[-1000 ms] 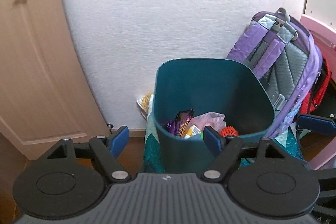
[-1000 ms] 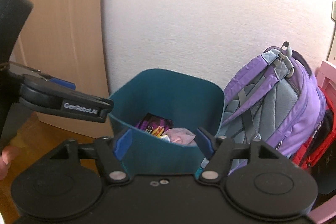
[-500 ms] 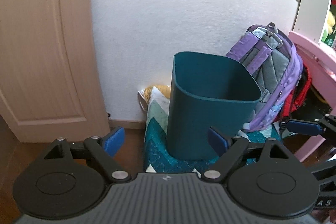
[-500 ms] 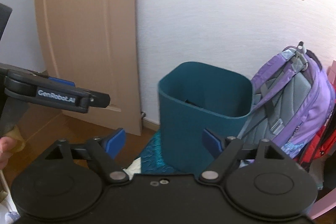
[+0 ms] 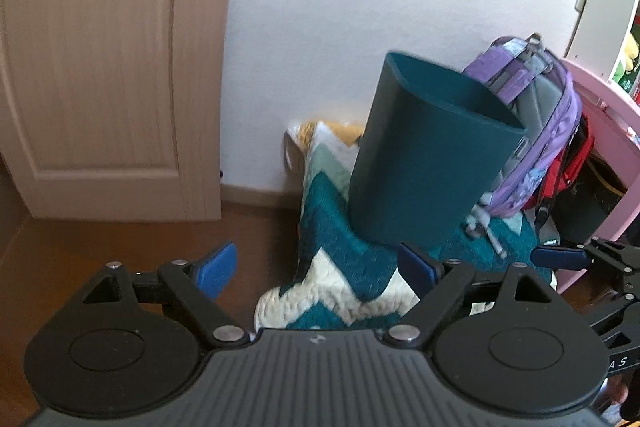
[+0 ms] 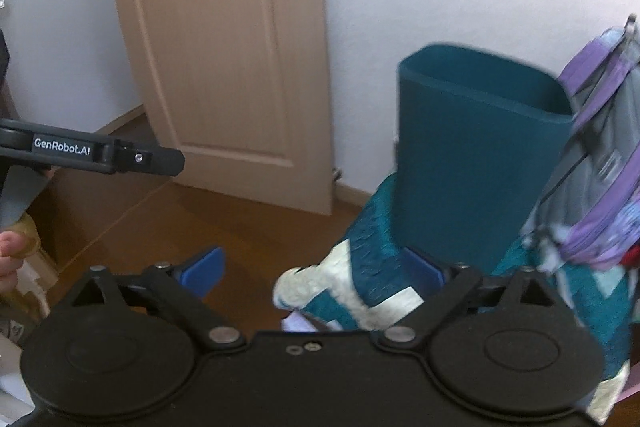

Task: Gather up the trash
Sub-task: 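Withdraw both tools and lower them to the remaining floor trash, then close left tool on orange wrapper while right tool grasps crumpled foil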

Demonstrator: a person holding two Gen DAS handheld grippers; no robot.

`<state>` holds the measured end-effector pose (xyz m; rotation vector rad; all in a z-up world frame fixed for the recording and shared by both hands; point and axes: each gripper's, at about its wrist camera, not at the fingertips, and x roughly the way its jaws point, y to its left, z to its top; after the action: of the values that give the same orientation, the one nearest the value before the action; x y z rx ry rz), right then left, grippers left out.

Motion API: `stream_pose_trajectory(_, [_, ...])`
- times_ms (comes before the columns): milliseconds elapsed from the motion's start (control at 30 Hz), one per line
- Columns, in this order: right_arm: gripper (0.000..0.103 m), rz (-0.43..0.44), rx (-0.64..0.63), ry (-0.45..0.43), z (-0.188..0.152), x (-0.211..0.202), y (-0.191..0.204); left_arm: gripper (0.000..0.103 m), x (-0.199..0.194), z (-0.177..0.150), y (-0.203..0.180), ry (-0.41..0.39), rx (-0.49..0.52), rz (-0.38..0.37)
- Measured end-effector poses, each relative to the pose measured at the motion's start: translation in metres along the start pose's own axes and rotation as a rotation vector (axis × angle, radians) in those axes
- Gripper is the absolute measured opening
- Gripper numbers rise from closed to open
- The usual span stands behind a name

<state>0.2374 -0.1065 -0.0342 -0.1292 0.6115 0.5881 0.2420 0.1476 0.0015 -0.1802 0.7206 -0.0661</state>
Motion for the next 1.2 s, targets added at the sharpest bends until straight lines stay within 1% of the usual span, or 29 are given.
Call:
stream_pose_trajectory(133, [0.099,0.034,0.01,0.041,-0.031,0.034,0.006,0.088,0.025,-0.028,0.023,0.051,0.012,0.026])
stream_pose_trajectory(200, [0.099,0.038,0.005,0.067,-0.048,0.054,0.01,0.088,0.044,-0.043,0.037,0.107,0.001,0.033])
stream_pose_trajectory(333, [0.099,0.042,-0.012,0.13,-0.076,0.101,0.013,0.088,0.09,-0.076,0.072,0.231,-0.082,-0.031])
stream_pose_trajectory(367, [0.099,0.044,-0.015,0.144,-0.082,0.11,0.014,0.088,0.102,-0.085,0.08,0.257,-0.096,-0.026])
stream_pose_trajectory(567, [0.099,0.058,-0.004,0.254,-0.119,0.18,0.019,0.088,0.174,-0.139,0.111,0.385,-0.072,0.068])
stream_pose_trajectory(767, [0.099,0.053,0.064,0.367,-0.161,0.254,0.021,0.088,0.245,-0.193,0.136,0.537,-0.06,0.11])
stream_pose_trajectory(867, [0.099,0.048,0.119,0.439,-0.181,0.286,0.019,0.088,0.281,-0.22,0.146,0.609,-0.063,0.129])
stream_pose_trajectory(933, [0.098,0.039,0.187,0.5,-0.196,0.314,0.015,0.088,0.303,-0.236,0.153,0.645,-0.066,0.144])
stream_pose_trajectory(1067, [0.094,-0.013,0.388,0.605,-0.223,0.361,-0.002,0.088,0.344,-0.263,0.158,0.676,-0.06,0.159])
stream_pose_trajectory(1133, [0.094,-0.043,0.469,0.641,-0.234,0.382,-0.012,0.088,0.362,-0.276,0.158,0.689,-0.045,0.162])
stream_pose_trajectory(1200, [0.092,-0.065,0.521,0.674,-0.243,0.402,-0.018,0.088,0.376,-0.286,0.159,0.704,-0.046,0.16])
